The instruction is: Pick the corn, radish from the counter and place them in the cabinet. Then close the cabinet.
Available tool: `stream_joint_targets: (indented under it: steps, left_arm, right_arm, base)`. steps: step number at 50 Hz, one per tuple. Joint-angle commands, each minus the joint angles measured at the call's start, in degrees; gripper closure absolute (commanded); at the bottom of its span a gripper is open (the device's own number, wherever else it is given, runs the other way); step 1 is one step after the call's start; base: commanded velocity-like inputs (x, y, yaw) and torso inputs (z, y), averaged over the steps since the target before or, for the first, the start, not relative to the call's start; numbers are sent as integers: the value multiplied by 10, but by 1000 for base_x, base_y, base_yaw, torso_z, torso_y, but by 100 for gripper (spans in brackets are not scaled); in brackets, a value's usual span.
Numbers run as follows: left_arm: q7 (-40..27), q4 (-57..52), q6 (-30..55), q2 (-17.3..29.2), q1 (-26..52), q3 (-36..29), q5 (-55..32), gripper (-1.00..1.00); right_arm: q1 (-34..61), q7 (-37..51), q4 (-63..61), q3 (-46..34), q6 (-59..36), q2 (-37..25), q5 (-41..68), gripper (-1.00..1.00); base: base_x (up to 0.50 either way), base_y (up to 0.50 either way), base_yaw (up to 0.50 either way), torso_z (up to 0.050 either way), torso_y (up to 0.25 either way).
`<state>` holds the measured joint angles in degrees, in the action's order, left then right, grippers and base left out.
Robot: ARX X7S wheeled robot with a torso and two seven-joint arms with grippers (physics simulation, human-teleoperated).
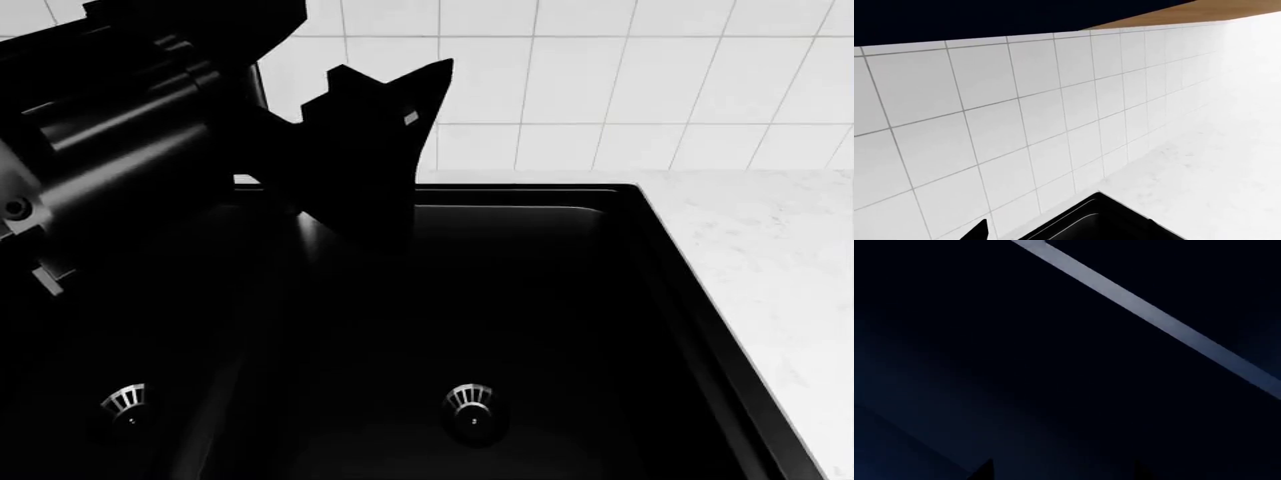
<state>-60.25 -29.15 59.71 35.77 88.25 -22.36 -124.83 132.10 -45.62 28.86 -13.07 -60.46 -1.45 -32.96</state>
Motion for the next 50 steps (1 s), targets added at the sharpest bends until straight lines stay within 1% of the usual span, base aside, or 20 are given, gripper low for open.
stream_joint_targets:
  steps: [1, 7, 15, 18, 26, 35, 37, 40, 43, 50]
  left_arm:
    - [1, 0, -2, 1, 0, -3, 2, -100]
    - [2, 0, -3, 0, 2, -5, 3, -100]
    - [4, 3, -4, 1, 3, -6, 9, -100]
    - [5, 3, -5, 2, 2, -6, 11, -100]
    - [8, 4, -6, 5, 1, -5, 14, -100]
    - [8, 4, -7, 6, 2, -7, 14, -100]
    - [8, 3, -8, 6, 2, -8, 15, -100]
    - [7, 4, -10, 7, 1, -8, 16, -100]
    - [6, 4, -11, 7, 0, -9, 17, -100]
    - [8, 6, -11, 19, -13, -6, 25, -100]
  right_arm:
    - [-44, -39, -164, 30, -2, -12, 35, -100]
    - [-64, -77, -237, 62, -41, -13, 63, -100]
    - [-68, -80, -285, 146, -89, 4, 111, -100]
    - [-68, -86, -303, 161, -111, 4, 128, -100]
    - [-78, -143, -371, 160, -214, -7, 169, -100]
    - [-88, -189, -421, 148, -291, -25, 194, -100]
    - [-90, -225, -420, 143, -295, -21, 161, -100]
    - [-87, -359, -408, 140, -295, 11, 4, -100]
    - [-87, -435, -399, 134, -295, 14, -62, -100]
    - [-109, -444, -407, 107, -295, -1, -30, -100]
  base:
    - [0, 0, 0, 0, 0]
    - [0, 0, 0, 0, 0]
    - [0, 0, 0, 0, 0]
    - [0, 0, 0, 0, 0]
    - [0, 0, 0, 0, 0]
    - [0, 0, 0, 0, 0]
    - [0, 0, 0, 0, 0]
    - [0, 0, 0, 0, 0]
    - [0, 0, 0, 0, 0]
    - [0, 0, 0, 0, 0]
